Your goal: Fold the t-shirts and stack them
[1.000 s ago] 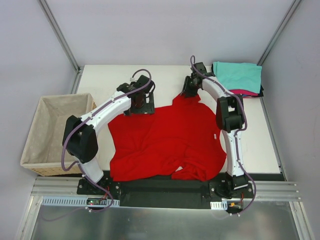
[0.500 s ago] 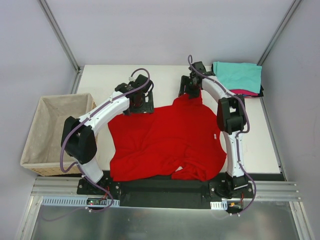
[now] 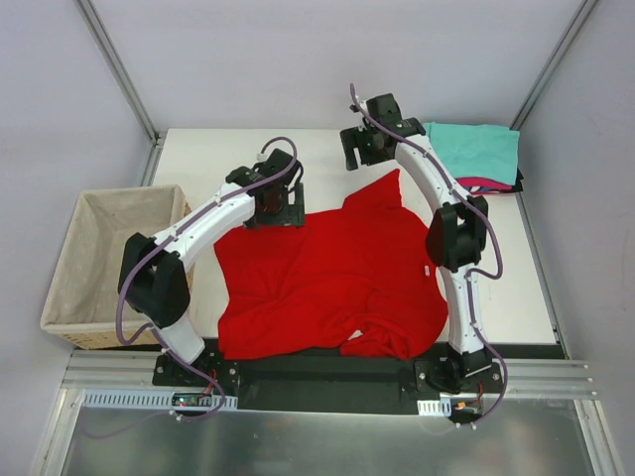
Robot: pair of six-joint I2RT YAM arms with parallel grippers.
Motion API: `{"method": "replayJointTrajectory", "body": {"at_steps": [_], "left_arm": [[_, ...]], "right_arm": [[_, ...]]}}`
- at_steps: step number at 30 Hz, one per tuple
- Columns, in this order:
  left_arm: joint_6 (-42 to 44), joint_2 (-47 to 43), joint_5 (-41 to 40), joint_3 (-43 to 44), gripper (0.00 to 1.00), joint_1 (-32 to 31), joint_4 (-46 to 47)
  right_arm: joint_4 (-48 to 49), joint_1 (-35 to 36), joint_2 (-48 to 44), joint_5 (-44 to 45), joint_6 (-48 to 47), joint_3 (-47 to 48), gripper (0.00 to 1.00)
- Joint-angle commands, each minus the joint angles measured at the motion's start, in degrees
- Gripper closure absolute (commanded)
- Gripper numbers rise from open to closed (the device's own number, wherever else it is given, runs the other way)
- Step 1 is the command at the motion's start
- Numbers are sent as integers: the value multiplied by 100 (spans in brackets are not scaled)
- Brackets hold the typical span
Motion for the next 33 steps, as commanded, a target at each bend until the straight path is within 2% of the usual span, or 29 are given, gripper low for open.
{"method": "replayJointTrajectory", "body": {"at_steps": [1, 10, 19, 22, 25, 26, 28, 30, 31, 32, 33], "left_arm": [[172, -341, 61, -93, 1, 85, 2], [189, -376, 34, -260, 1, 217, 37], [216, -297, 61, -252, 1, 279, 54], [207, -262, 52, -225, 1, 287, 54], [198, -253, 61, -225, 1, 296, 55], [189, -236, 61, -225, 1, 296, 63], [172, -227, 78, -216, 1, 296, 63], [163, -236, 87, -216, 1, 296, 63], [154, -236, 96, -225, 1, 296, 81], [154, -227, 105, -216, 1, 296, 72], [154, -236, 105, -225, 1, 296, 81]], "right_arm": [[-594, -46, 307, 53, -394, 193, 17], [-542, -108, 931, -36, -157, 88, 18], [-445, -354, 1117, -71, 151, 202, 19], [-445, -389, 1125, -71, 169, 167, 24], [-410, -389, 1099, -71, 221, 18, 37], [-384, -389, 1090, -89, 239, -35, 48], [-340, -380, 1029, -124, 309, -175, 58], [-287, -363, 959, -141, 344, -263, 75], [-269, -354, 941, -141, 379, -342, 79], [-260, -311, 915, -124, 397, -369, 93], [-260, -293, 888, -89, 406, -395, 99]]}}
